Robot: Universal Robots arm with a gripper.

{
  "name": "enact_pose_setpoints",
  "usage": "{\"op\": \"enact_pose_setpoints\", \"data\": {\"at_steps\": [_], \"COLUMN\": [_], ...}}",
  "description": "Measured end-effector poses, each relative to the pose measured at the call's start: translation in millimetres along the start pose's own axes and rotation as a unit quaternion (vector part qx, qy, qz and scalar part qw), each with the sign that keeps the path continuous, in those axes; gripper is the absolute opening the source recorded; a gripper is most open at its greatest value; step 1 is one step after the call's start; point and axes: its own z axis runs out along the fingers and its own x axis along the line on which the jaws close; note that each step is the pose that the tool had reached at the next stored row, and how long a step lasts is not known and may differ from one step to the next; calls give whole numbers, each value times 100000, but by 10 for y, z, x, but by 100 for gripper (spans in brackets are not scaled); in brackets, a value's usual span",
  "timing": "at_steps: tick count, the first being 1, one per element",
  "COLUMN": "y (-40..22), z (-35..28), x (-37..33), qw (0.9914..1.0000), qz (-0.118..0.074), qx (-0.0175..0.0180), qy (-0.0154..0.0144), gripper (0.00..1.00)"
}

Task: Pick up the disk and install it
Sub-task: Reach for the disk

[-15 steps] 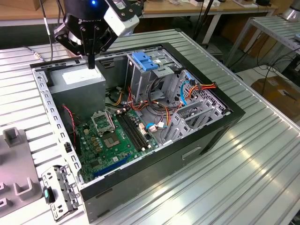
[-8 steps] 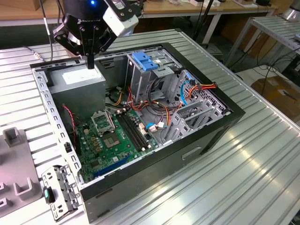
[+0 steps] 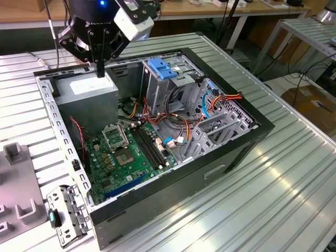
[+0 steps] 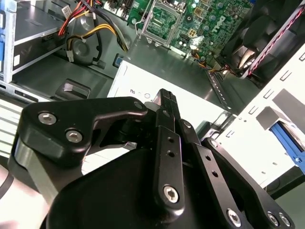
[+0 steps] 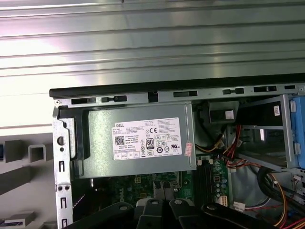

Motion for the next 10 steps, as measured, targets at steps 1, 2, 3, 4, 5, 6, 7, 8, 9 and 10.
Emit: {"op": "enact_pose_setpoints", "data": {"at_steps": [1,2,3,4,5,6,7,8,9,10], "y": [0,0,-1,-1,-1,-2,-2,-2,-2,-3], "z": [0,0,0,0,0,0,0,0,0,1], "x": [3,5,8,12,15,21,24,27,30,33], "qw": [100000,100000,100000,100000,100000,100000,100000,100000,100000,100000], "qz": [1,-1,0,2,2,2,6,3,4,2], "qx": [0,2,-3,1,-2,-3,-3,-1,3,1], "qy": [0,0,0,4,3,7,12,17,23,24], "gripper": [11,11,11,11,11,11,11,11,11,11]}}
